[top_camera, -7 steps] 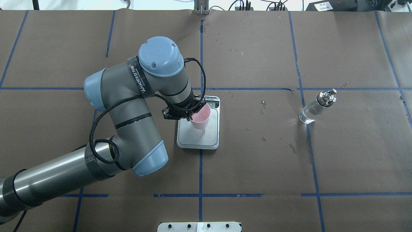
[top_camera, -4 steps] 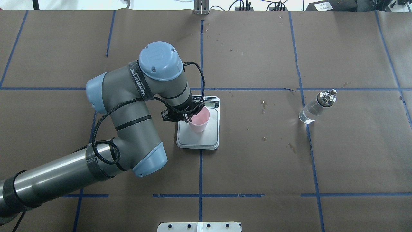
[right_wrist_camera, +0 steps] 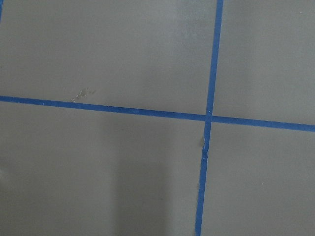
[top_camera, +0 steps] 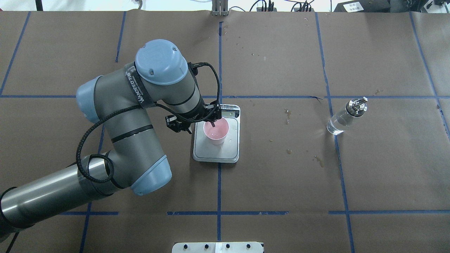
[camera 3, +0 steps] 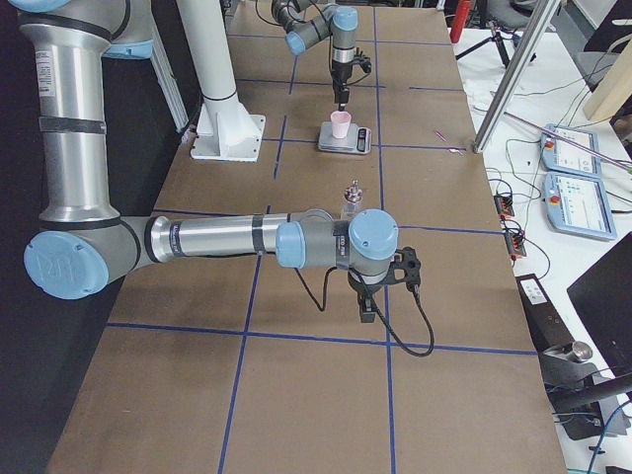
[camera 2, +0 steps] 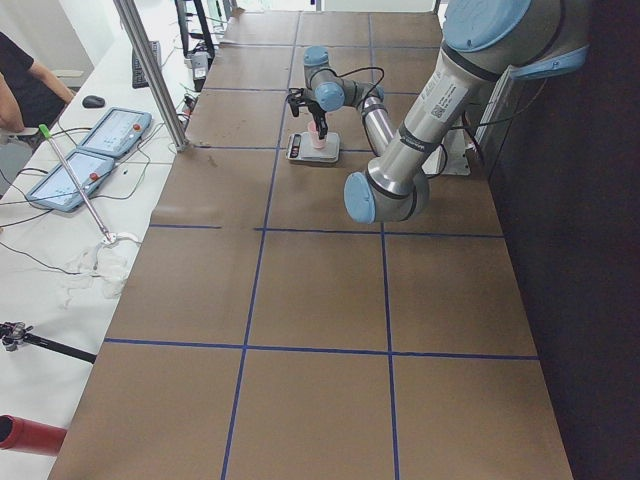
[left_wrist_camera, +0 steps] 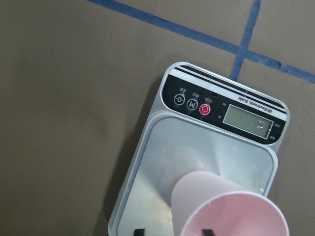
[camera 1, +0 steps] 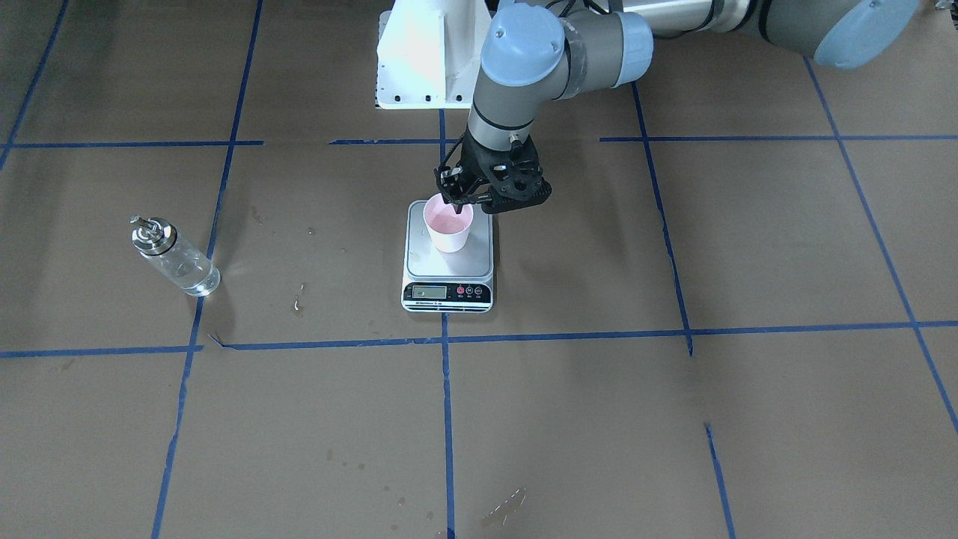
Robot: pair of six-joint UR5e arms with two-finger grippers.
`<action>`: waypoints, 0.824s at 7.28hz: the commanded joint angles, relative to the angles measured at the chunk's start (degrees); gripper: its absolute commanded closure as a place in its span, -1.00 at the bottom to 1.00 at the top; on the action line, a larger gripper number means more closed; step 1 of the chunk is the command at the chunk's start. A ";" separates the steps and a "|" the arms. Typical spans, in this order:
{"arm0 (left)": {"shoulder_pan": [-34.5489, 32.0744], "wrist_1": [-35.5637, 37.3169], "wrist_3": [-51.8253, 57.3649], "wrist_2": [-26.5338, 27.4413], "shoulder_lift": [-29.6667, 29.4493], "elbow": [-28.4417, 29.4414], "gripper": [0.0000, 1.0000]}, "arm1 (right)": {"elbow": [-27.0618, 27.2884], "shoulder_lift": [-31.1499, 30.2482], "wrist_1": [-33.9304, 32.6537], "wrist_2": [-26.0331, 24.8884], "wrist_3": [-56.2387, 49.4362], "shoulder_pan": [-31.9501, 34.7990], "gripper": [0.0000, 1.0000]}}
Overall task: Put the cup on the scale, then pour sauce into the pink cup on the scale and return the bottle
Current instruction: 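Release the cup and withdraw the left gripper while the right arm reaches out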
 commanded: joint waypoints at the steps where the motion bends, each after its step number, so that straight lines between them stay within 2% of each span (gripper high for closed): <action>1: -5.00 7.80 8.44 -3.64 0.22 -7.00 -1.00 | 6.89 -1.68 -0.25 0.34 6.75 -0.03 -1.00; 2: -7.29 10.63 11.35 -4.09 1.09 -9.90 -1.00 | 12.15 -4.57 -0.43 0.26 7.62 -0.46 -1.00; 4: -12.56 11.36 17.93 -5.59 4.95 -12.91 -1.00 | 24.97 -9.15 -3.31 0.26 17.24 -4.13 -1.00; 6: -17.83 11.36 27.15 -5.68 10.13 -14.93 -1.00 | 35.79 -8.91 -3.33 -1.74 37.58 -15.69 -1.00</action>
